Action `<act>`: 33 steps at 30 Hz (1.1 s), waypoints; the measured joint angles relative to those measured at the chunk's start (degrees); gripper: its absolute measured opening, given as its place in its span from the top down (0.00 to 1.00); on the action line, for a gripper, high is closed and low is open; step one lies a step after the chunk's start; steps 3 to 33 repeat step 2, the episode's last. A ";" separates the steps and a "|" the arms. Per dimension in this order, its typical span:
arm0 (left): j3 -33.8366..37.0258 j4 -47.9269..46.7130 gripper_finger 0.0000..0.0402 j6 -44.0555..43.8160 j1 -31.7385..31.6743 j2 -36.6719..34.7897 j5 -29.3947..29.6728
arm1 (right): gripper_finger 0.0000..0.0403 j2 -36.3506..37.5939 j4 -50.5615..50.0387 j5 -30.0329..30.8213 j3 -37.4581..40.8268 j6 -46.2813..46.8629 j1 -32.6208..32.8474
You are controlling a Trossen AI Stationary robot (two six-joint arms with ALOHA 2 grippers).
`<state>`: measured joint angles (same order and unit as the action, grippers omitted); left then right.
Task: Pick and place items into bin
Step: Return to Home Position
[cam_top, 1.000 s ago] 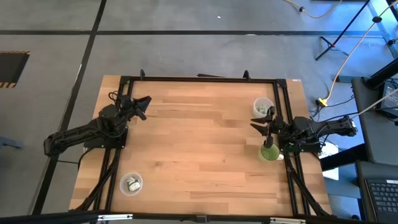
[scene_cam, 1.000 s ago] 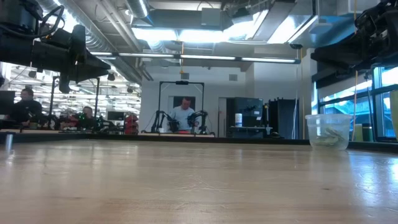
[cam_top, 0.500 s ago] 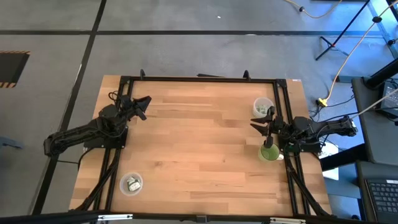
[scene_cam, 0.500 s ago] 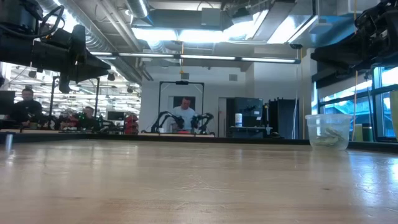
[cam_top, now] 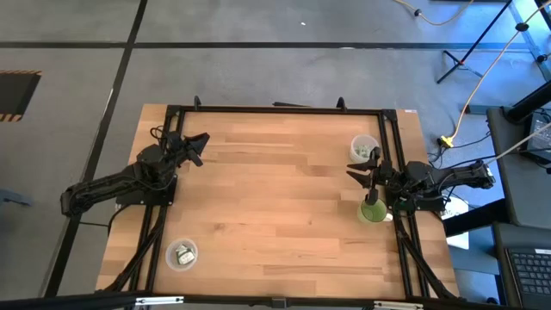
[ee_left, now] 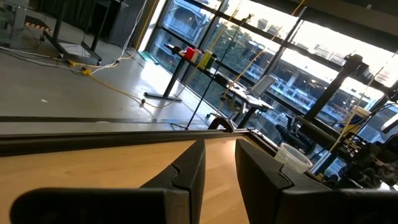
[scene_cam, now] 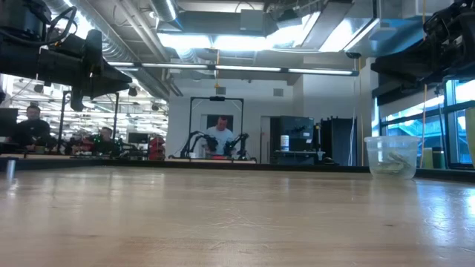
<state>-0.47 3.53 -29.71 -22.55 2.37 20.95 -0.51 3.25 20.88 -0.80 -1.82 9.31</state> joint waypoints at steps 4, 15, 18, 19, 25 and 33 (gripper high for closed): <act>0.00 0.00 0.79 -0.03 -0.01 0.00 0.01 | 0.75 0.00 0.01 0.00 0.00 -0.01 0.01; 0.00 0.00 0.79 -0.03 -0.01 0.00 0.01 | 0.75 0.00 0.01 0.00 0.00 -0.01 0.01; 0.00 0.00 0.79 -0.03 -0.01 0.00 0.01 | 0.75 0.00 0.01 0.00 0.00 -0.01 0.01; 0.00 0.00 0.79 -0.03 -0.01 0.00 0.01 | 0.75 0.00 0.01 0.00 0.00 -0.01 0.01; 0.00 0.00 0.79 -0.03 -0.01 0.00 0.01 | 0.75 0.00 0.01 0.00 0.00 -0.01 0.01; 0.00 0.00 0.79 -0.03 -0.01 0.00 0.01 | 0.75 0.00 0.01 0.00 0.00 -0.01 0.01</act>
